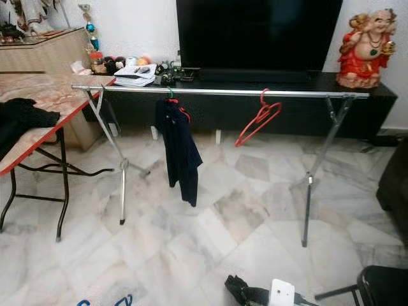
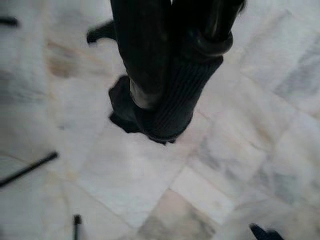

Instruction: Hang hanger

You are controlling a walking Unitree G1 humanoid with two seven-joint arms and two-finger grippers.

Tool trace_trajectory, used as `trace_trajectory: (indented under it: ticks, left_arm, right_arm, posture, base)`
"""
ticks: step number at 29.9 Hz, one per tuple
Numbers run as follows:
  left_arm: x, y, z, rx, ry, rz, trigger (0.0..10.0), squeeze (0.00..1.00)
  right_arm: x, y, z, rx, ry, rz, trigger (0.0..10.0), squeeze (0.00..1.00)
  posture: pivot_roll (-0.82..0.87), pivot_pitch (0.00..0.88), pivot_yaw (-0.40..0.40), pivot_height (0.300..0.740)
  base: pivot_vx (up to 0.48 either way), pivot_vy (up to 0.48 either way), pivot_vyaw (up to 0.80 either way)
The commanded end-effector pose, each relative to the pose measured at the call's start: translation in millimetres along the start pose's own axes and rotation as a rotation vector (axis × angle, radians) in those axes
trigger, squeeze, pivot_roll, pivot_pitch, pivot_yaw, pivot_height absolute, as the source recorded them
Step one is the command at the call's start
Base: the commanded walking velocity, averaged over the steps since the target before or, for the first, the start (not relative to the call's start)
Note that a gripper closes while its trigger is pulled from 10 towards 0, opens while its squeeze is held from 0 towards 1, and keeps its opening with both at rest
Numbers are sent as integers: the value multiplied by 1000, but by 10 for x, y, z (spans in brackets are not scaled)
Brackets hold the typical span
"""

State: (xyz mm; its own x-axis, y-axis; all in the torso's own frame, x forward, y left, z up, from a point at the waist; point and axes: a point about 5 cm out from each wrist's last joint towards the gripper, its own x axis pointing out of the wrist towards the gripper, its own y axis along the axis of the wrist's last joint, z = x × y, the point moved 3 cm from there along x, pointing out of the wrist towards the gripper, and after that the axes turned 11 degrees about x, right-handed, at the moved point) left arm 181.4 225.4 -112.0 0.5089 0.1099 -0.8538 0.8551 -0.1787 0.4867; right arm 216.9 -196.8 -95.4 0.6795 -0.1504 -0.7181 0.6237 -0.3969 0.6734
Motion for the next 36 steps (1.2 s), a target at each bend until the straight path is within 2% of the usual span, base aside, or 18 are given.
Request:
trace_trajectory:
  ticks: [1, 17, 23, 29, 36]
  left_arm:
    - [-1, -18, -11, 4, -2, -13, 10000, 0]
    - [-2, -14, -25, 10, 4, -11, 10000, 0]
    - [-2, -16, -28, 1, 7, -11, 10000, 0]
    - [-2, -15, -28, 8, 6, -12, 10000, 0]
    - [-2, -11, -31, 23, 6, -11, 10000, 0]
  right_arm:
    - [11, 33, -51, 5, 8, 11, 10000, 0]
    - [9, 22, -68, 3, 12, 10, 10000, 0]
    - [8, 19, -74, 2, 12, 9, 10000, 0]
    - [9, 21, -77, 1, 13, 10, 10000, 0]
    - [11, 31, -80, 1, 12, 14, 10000, 0]
  posture:
    - [94, 31, 1, 740]
    - [96, 34, 2, 740]
    - [97, 35, 3, 740]
    - [97, 35, 3, 740]
    - [98, 36, 2, 740]
  base:
    - [0, 480, 0]
    - [0, 454, 0]
    - [0, 0, 0]
    - [0, 363, 0]
    - [0, 0, 0]
